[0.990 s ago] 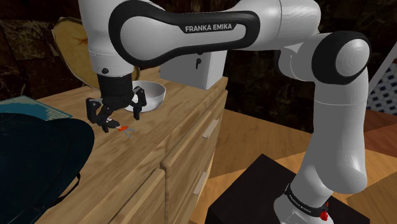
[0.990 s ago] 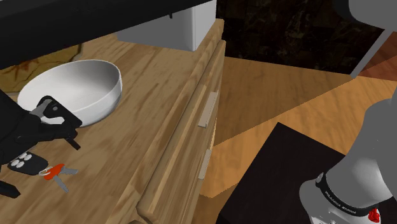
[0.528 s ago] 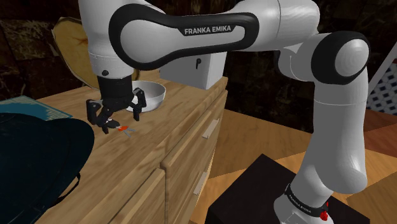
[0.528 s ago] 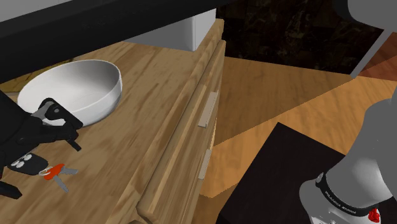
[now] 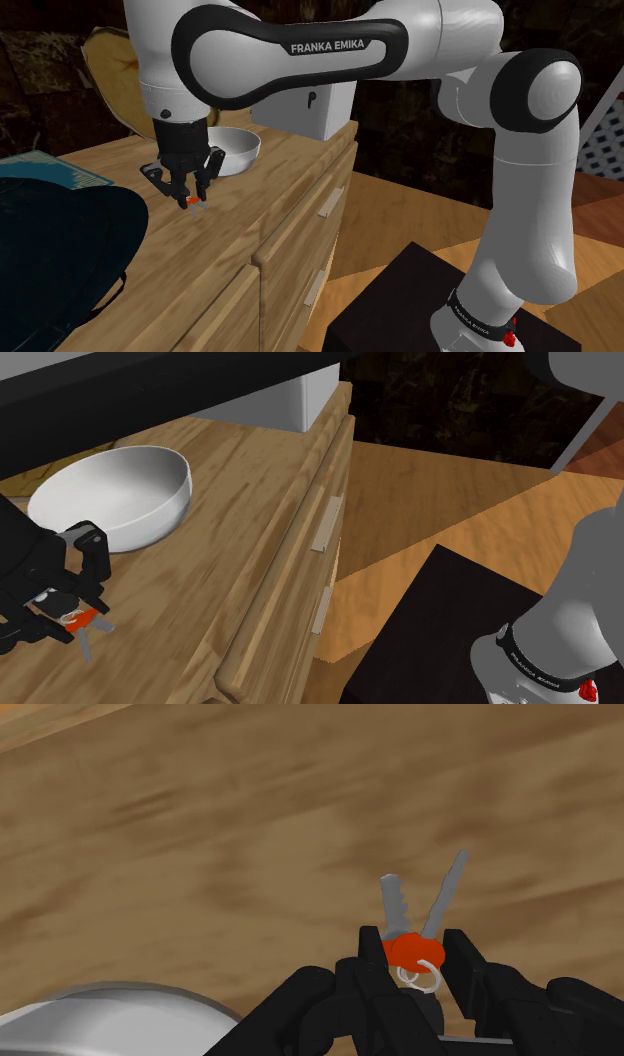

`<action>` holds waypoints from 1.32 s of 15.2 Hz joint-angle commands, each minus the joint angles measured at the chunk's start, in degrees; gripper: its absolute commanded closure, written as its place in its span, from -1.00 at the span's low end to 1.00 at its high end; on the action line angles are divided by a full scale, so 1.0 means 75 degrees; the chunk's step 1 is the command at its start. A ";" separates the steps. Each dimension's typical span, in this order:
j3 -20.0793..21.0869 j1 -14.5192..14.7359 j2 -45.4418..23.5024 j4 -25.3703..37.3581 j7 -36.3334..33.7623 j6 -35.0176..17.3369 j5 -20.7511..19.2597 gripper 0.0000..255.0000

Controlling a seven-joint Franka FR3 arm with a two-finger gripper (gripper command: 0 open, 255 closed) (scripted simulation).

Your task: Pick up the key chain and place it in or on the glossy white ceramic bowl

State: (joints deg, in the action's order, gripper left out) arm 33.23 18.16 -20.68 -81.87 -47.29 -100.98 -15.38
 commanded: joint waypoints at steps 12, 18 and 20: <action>0.0011 0.0237 -0.0199 0.1302 0.0081 0.1128 -0.0078 1.00; -0.0001 0.0482 -0.0453 0.2314 0.0123 0.1894 -0.0212 1.00; -0.0012 0.0594 -0.0574 0.2714 0.0139 0.2176 -0.0279 1.00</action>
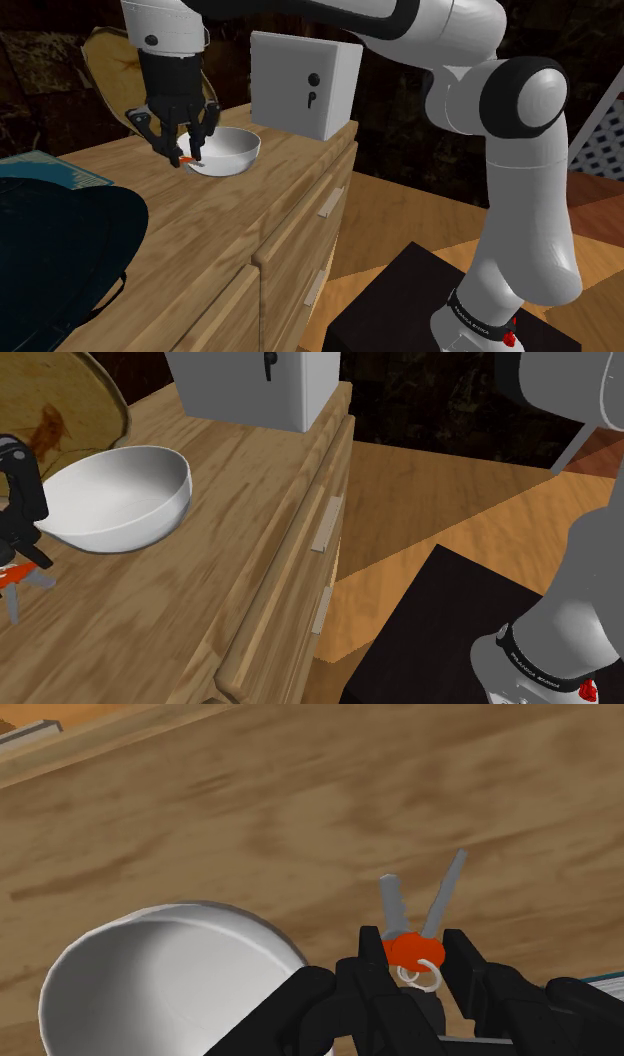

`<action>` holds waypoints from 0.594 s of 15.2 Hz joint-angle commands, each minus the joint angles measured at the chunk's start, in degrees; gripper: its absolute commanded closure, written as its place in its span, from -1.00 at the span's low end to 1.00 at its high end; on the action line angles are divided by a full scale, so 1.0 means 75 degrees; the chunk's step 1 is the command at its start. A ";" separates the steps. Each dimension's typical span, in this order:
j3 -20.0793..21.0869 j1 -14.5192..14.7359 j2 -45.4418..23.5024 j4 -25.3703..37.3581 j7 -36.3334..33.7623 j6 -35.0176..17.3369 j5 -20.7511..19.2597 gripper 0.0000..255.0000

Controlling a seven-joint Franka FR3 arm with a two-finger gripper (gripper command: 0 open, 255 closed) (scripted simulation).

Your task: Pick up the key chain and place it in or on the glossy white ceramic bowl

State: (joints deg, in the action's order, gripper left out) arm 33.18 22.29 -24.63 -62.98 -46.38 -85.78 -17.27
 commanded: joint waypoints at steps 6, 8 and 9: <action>-0.0083 0.0543 -0.0594 0.1744 0.0096 0.1144 -0.0334 1.00; -0.0145 0.0817 -0.0894 0.2495 0.0153 0.1576 -0.0499 1.00; -0.0194 0.1004 -0.1098 0.2981 0.0198 0.1839 -0.0609 1.00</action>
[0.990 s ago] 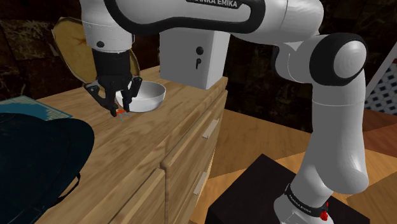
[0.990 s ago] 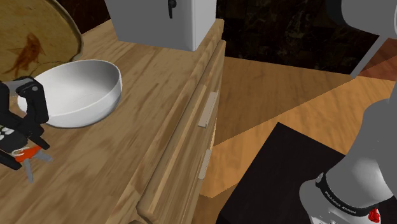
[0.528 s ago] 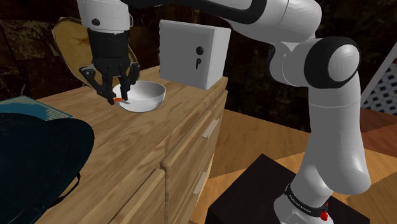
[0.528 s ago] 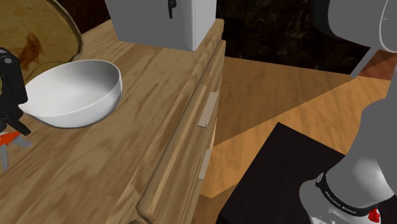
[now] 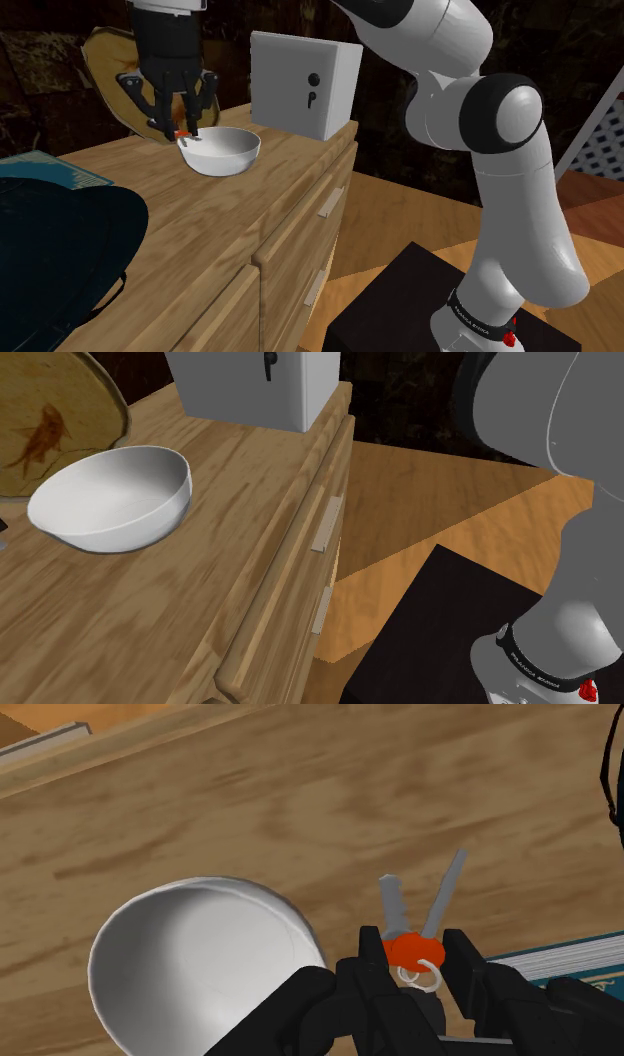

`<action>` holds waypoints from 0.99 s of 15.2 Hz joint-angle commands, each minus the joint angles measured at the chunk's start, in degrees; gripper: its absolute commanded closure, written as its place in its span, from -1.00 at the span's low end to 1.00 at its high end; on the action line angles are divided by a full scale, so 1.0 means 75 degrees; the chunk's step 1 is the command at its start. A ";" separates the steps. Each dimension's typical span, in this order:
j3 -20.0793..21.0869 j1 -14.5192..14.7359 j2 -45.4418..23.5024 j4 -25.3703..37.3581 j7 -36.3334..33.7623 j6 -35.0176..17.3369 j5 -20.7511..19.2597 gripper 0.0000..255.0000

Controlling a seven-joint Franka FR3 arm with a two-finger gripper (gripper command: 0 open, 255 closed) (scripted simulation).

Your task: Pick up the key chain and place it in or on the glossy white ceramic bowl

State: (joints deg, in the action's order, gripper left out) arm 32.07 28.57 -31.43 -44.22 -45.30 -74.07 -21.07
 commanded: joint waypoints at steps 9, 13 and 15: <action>-0.0206 -0.1018 -0.0042 0.0475 0.1312 0.0296 0.0085 1.00; -0.0373 -0.1224 -0.0427 0.1260 0.1936 0.0615 -0.0030 1.00; -0.0211 -0.1698 0.0111 0.0031 0.1817 -0.0021 0.0220 1.00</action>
State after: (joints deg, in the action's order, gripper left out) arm 30.31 16.73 -31.28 -42.15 -31.83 -72.97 -19.79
